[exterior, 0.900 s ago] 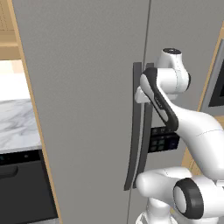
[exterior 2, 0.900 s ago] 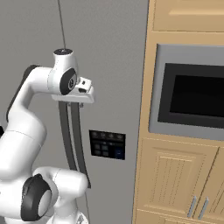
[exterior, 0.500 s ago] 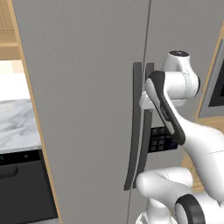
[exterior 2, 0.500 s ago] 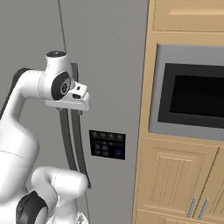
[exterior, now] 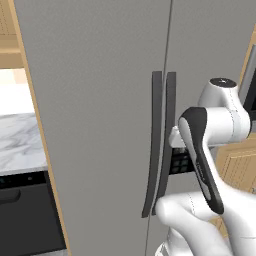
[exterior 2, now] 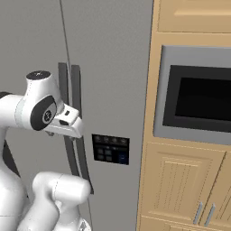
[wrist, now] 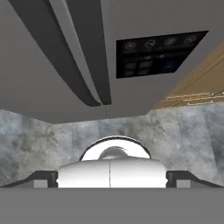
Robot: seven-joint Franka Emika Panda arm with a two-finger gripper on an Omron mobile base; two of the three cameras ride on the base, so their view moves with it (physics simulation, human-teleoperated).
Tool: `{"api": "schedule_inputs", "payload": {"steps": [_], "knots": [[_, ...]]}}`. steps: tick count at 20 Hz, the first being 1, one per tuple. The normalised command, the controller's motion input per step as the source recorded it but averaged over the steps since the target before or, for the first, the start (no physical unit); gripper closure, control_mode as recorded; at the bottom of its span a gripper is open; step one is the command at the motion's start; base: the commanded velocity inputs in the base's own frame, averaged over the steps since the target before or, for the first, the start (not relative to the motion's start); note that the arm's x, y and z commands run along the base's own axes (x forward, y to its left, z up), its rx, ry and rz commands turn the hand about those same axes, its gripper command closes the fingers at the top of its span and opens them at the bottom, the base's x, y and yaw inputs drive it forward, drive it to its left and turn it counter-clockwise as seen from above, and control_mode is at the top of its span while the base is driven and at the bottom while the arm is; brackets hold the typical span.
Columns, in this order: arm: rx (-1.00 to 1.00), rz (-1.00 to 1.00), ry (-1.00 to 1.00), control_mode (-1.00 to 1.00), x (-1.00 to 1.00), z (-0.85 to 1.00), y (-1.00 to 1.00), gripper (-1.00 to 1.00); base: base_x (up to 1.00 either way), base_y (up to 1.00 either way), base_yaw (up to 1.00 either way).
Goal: Open the freezer door, pick up the ice cube tray from the freezer, and place it on the dining counter.
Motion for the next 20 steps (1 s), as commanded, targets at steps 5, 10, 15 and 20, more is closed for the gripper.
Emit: {"api": "schedule_inputs", "payload": {"steps": [5,10,15,20], "knots": [[0.00,0.00,0.00,1.00,-0.05,0.00,0.00,-1.00,-0.18,0.51,0.00],[0.00,0.00,0.00,1.00,0.00,0.00,0.00,-1.00,-0.01,1.00,0.00],[0.00,0.00,0.00,1.00,0.00,0.00,0.00,-1.00,0.24,0.34,0.00],[0.00,0.00,0.00,1.00,0.00,0.00,0.00,-1.00,0.41,-0.11,0.00]]}}
